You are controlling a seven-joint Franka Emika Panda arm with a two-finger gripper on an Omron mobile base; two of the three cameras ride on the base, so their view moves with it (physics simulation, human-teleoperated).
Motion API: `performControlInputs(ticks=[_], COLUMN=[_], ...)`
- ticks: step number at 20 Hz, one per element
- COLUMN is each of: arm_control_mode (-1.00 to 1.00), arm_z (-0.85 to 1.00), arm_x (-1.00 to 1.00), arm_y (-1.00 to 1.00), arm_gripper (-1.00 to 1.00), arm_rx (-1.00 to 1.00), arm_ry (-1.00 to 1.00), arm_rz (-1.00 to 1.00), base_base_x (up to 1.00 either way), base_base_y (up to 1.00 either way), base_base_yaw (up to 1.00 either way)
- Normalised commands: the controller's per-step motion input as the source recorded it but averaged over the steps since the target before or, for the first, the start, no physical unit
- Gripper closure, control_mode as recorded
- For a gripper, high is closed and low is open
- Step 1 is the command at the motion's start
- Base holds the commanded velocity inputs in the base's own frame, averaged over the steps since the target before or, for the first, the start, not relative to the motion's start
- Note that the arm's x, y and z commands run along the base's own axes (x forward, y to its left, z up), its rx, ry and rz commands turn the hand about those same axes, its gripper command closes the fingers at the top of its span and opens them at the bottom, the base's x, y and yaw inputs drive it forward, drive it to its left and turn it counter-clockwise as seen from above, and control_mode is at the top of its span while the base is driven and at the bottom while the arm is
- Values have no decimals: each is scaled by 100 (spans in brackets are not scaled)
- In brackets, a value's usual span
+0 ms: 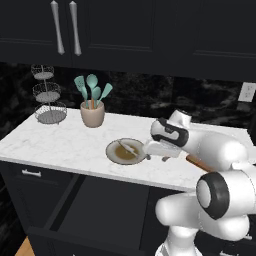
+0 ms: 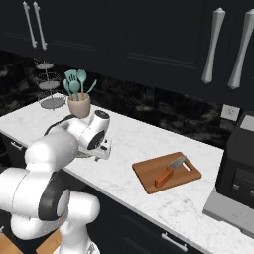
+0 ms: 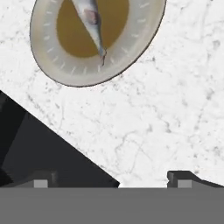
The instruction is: Pick up the knife from the drawer and place it on the cutting board. Then place the meat from the plate to the cutting board.
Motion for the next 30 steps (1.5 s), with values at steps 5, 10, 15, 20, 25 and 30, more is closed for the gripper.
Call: performControlInputs(ticks=[5, 10, 15, 20, 25, 30], arm_control_mode=[-100, -100, -100, -100, -100, -100], arm_z=[23, 12, -14, -12, -26, -5], arm_x=[68, 18, 23, 14, 28, 21], arm_y=[93, 68, 4, 0, -10, -31], arm_gripper=[-100, -100, -100, -100, -100, -100], arm_rx=[0, -4, -1, -2, 0, 1], arm_ry=[14, 1, -5, -36, -27, -7], arm_rz=[48, 27, 2, 0, 5, 3], base_base_x=[0, 0, 0, 0, 0, 0], base_base_y=[0, 0, 0, 0, 0, 0], base_base_yaw=[0, 0, 0, 0, 0, 0])
